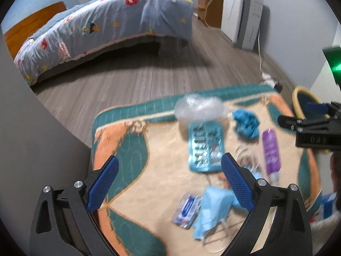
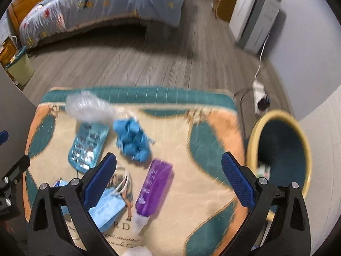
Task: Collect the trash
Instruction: 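Move both tools back toward the remaining trash on the cushion, then grasp the purple spray bottle with the right tool while the left tool grasps a blue mask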
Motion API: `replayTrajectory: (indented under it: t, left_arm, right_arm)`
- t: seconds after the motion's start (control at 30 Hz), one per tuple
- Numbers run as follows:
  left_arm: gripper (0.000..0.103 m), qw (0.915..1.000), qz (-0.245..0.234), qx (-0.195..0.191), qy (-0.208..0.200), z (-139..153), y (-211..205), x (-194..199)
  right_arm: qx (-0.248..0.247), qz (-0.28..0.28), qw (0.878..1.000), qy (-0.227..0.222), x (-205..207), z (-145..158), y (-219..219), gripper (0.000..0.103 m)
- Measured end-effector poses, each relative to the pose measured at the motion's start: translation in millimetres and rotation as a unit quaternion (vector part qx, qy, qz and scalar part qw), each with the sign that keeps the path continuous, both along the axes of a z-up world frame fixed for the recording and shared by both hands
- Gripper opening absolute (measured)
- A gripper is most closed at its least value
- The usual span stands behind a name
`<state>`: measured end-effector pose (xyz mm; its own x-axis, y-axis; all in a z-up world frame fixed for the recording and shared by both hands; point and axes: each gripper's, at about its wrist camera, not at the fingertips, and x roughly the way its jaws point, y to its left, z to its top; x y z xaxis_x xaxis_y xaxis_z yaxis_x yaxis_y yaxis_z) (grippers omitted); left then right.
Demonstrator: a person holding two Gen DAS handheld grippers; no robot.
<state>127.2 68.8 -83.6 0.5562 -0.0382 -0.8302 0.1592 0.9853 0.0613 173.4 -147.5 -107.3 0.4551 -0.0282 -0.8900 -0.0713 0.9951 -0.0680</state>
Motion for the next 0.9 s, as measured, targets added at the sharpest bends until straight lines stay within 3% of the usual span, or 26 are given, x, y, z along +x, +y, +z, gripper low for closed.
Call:
replayTrajectory:
  t: [0.27, 0.33, 0.37, 0.43, 0.57, 0.73, 0.9]
  left_arm:
    - [0.095, 0.9964, -0.043, -0.01, 0.072, -41.3, -11.4, -13.9]
    - [0.092, 0.9952, -0.054, -0.017, 0.08, -45.0, -18.8, -16.3]
    - [0.089, 0.994, -0.061, -0.025, 0.088, -47.4, -22.2, -17.3]
    - [0.071, 0.9904, -0.073, -0.037, 0.111, -54.2, -29.4, -17.6]
    - [0.059, 0.986, -0.085, -0.026, 0.141, -66.1, -37.5, -19.6]
    - [0.031, 0.9812, -0.095, -0.021, 0.167, -76.0, -39.8, -21.7]
    - [0.019, 0.9835, -0.1, -0.03, 0.148, -61.3, -38.5, -18.5]
  right_arm:
    - [0.042, -0.022, 0.996, 0.074, 3.9, -38.9, 0.8, 0.097]
    - [0.061, -0.025, 0.994, 0.091, 4.6, -48.5, -0.4, 0.091]
    - [0.063, -0.024, 0.993, 0.097, 4.8, -51.8, 0.1, 0.084]
    - [0.059, -0.014, 0.991, 0.115, 3.9, -61.6, 3.2, 0.076]
    - [0.059, 0.0, 0.988, 0.139, 1.8, -74.2, 8.5, 0.057]
    - [0.053, 0.005, 0.986, 0.157, 1.8, -81.5, 9.6, 0.034]
    - [0.051, 0.01, 0.987, 0.151, 2.3, -75.0, 9.2, 0.034]
